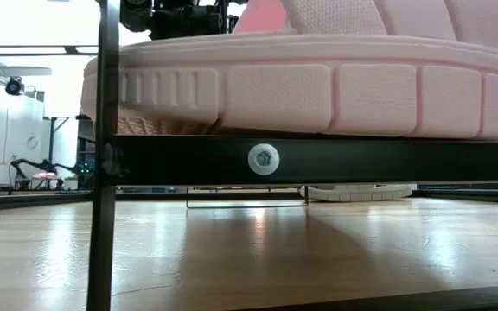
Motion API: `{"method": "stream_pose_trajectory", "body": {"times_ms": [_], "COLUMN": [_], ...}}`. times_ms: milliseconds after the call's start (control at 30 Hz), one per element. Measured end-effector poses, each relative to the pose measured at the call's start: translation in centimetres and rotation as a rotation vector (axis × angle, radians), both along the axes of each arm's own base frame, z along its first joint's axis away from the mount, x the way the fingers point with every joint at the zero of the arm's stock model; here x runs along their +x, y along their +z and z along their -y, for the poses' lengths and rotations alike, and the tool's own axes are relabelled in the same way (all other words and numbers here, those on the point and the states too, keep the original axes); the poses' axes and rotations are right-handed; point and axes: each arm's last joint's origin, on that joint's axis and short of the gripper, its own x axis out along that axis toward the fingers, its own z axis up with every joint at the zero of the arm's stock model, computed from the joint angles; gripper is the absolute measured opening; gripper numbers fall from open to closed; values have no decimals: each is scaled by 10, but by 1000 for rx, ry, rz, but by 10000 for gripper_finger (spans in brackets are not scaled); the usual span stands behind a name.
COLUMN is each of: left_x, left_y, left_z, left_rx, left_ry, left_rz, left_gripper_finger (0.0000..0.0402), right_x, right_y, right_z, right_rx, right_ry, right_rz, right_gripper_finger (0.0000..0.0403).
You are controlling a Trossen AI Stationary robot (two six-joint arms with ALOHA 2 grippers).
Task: Pick and place slides into the shelf
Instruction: Put the bottom gray slide on the shelf
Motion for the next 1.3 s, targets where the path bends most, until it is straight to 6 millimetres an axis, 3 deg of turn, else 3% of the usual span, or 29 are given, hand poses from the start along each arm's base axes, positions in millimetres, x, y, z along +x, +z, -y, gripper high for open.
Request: {"method": "stream_pose_trajectory", "body": {"times_ms": [533, 700, 1000, 1300], "left_x": [0, 0, 0, 1], "left_y": [0, 0, -1, -1], "left_z": [0, 0, -1, -1], "left_rx": [10, 10, 16, 26], "left_ry": [13, 13, 20, 15], "left_rz": [2, 4, -6, 2], "left_gripper_finger": [245, 190, 23, 22], "right_x": [24, 24, 25, 25], "right_y": [11, 14, 14, 14], "right_z": [-2, -1, -1, -1], "right_rx": [-32, -41, -43, -49], "right_ry": [43, 47, 45, 49], "right_rz": [-2, -6, -5, -4], "right_gripper_finger": [9, 9, 9, 9]}}
